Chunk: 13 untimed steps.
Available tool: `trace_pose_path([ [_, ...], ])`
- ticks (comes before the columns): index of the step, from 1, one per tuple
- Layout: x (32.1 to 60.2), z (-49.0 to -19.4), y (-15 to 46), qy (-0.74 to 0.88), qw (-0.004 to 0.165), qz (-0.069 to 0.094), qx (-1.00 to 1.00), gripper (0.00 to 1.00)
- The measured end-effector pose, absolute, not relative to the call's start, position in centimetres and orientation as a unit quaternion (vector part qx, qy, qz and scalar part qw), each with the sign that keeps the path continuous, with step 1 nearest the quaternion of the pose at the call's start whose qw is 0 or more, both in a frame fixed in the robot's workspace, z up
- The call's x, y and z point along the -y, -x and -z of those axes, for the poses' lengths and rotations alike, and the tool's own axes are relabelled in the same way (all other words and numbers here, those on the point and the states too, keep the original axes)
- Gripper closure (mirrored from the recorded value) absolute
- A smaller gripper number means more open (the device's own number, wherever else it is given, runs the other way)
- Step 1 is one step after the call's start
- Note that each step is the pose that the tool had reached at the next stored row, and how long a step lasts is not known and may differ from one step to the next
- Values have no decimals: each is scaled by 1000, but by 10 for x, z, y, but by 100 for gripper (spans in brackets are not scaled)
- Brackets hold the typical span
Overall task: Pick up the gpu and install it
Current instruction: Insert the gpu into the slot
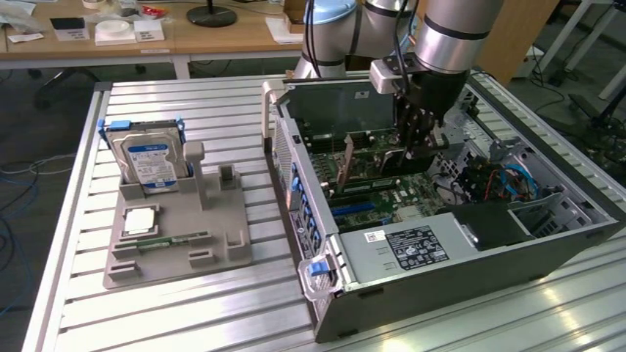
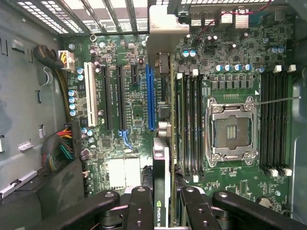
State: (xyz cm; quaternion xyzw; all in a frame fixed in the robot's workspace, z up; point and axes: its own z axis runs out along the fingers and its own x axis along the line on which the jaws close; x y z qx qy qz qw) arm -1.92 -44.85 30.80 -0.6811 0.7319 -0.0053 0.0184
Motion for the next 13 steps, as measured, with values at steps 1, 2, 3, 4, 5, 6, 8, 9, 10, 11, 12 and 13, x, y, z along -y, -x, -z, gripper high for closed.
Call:
trace_pose_path([
  [1,448,-308,19,681,18,5,-732,73],
  [2,448,-308,19,681,18,5,-732,73],
  [3,448,-308,19,681,18,5,-732,73],
  [4,448,-308,19,681,18,5,-732,73],
  [5,448,-308,19,681,18,5,-732,73],
  [6,448,-308,19,681,18,5,-732,73],
  [8,448,-308,19,681,18,5,-732,73],
  [9,448,-308,19,681,18,5,-732,73],
  [10,448,-308,19,681,18,5,-732,73],
  [11,449,-308,19,681,19,5,-732,73],
  [12,449,-308,19,681,19,4,-732,73],
  [13,449,-308,19,681,19,4,-732,73],
])
